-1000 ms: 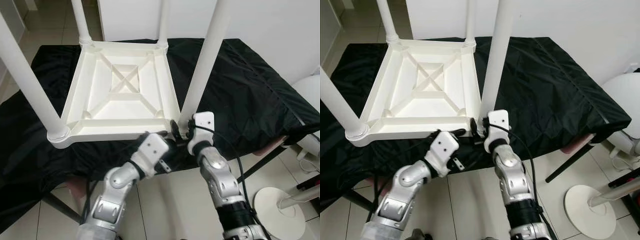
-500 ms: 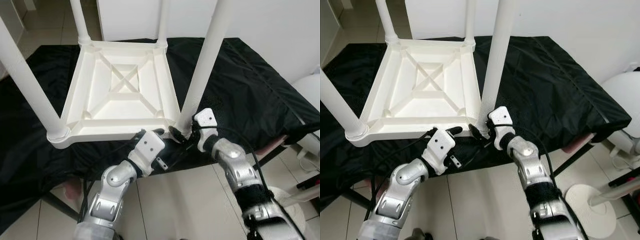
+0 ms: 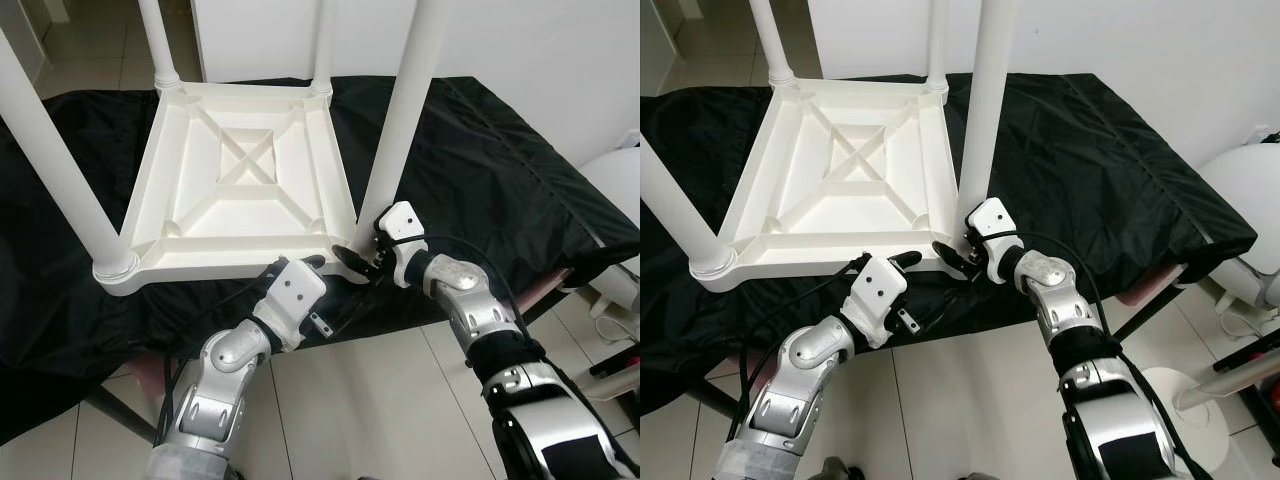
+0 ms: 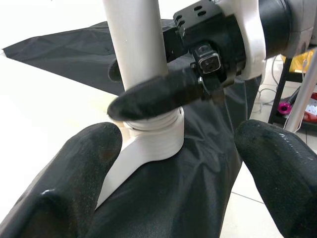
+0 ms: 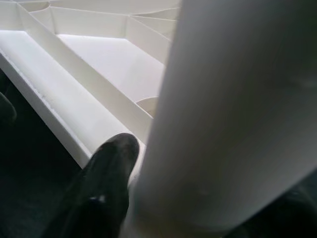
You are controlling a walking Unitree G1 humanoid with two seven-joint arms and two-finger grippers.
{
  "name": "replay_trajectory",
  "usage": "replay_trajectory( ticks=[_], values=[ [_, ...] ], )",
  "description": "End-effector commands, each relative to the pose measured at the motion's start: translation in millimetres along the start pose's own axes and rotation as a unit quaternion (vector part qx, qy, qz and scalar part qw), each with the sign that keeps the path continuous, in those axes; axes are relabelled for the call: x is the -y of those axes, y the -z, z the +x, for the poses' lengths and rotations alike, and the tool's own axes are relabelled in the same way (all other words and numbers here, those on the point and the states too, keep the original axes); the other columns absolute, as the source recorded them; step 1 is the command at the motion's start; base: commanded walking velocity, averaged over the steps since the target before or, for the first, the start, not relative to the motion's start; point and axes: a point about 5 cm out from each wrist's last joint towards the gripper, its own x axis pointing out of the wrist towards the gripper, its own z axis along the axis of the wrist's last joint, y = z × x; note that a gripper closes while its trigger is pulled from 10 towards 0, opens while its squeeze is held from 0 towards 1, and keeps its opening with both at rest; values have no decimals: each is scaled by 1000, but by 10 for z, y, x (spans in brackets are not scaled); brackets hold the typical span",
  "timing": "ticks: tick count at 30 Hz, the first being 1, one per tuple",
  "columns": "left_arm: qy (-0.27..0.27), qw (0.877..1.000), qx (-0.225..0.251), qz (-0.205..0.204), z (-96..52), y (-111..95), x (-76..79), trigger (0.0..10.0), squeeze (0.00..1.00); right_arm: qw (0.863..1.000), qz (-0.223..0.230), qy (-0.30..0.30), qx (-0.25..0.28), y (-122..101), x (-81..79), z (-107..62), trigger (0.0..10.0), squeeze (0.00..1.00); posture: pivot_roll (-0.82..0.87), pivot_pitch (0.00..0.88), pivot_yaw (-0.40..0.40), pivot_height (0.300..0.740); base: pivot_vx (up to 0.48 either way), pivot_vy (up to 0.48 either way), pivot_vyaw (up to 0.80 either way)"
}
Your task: Building children table
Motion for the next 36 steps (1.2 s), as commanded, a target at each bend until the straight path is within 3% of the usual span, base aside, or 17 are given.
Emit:
replay_trajectory(
  ticks=[1, 9, 10, 11, 12, 13, 17, 20, 27, 33, 36],
  values=[
    [-63, 998, -2, -2, 2, -1, -59, 10000, 0, 1000, -5, -22, -9, 39, -32, 5, 0, 0, -21, 77, -60, 740, 0, 0, 0],
    [-61, 998, -1, -4, 10, 0, -48, 10000, 0, 1000, 22, -8, -10, 151, -26, -64, 0, 0, -29, 79, -54, 740, 0, 0, 0],
    [-60, 998, -1, -4, 9, 0, -48, 10000, 0, 1000, 24, 2, -10, 173, -28, -77, 4471, 0, -31, 83, -52, 740, 0, 0, 0],
    [-60, 998, -1, -4, 9, 0, -48, 10000, 0, 1000, 24, 2, -10, 173, -28, -77, 4471, 0, -31, 83, -52, 740, 0, 0, 0],
    [-60, 998, -1, -3, 9, -1, -46, 10000, 0, 1000, 26, 10, -8, 186, -36, -81, 9255, 0, -31, 83, -52, 740, 0, 0, 0],
    [-59, 998, -1, -4, 9, -2, -43, 10000, 0, 999, 29, 21, -7, 198, -44, -84, 10000, 0, -32, 83, -52, 740, 0, 0, 0],
    [-58, 998, -2, -4, 8, 0, -37, 10000, 0, 998, 32, 45, -7, 219, -69, -89, 10000, 0, -34, 86, -49, 740, 0, 0, 0],
    [-56, 998, -3, -5, 1, 8, -29, 10000, 0, 992, 51, 111, -10, 237, -110, -105, 10000, 0, -36, 89, -49, 740, 0, 0, 0],
    [-54, 999, -5, -5, -8, 17, -16, 10000, 0, 983, 85, 162, -14, 239, -143, -118, 10000, 0, -38, 89, -49, 740, 0, 0, 0],
    [-50, 999, -6, -6, -6, 25, 4, 10000, 0, 962, 127, 239, -22, 254, -217, -125, 10000, 0, -41, 86, -52, 740, 0, 0, 0],
    [-51, 999, -8, -1, -1, 32, 5, 10000, 0, 943, 145, 300, -26, 259, -283, -108, 10000, 0, -39, 84, -53, 740, 0, 0, 0]
  ],
)
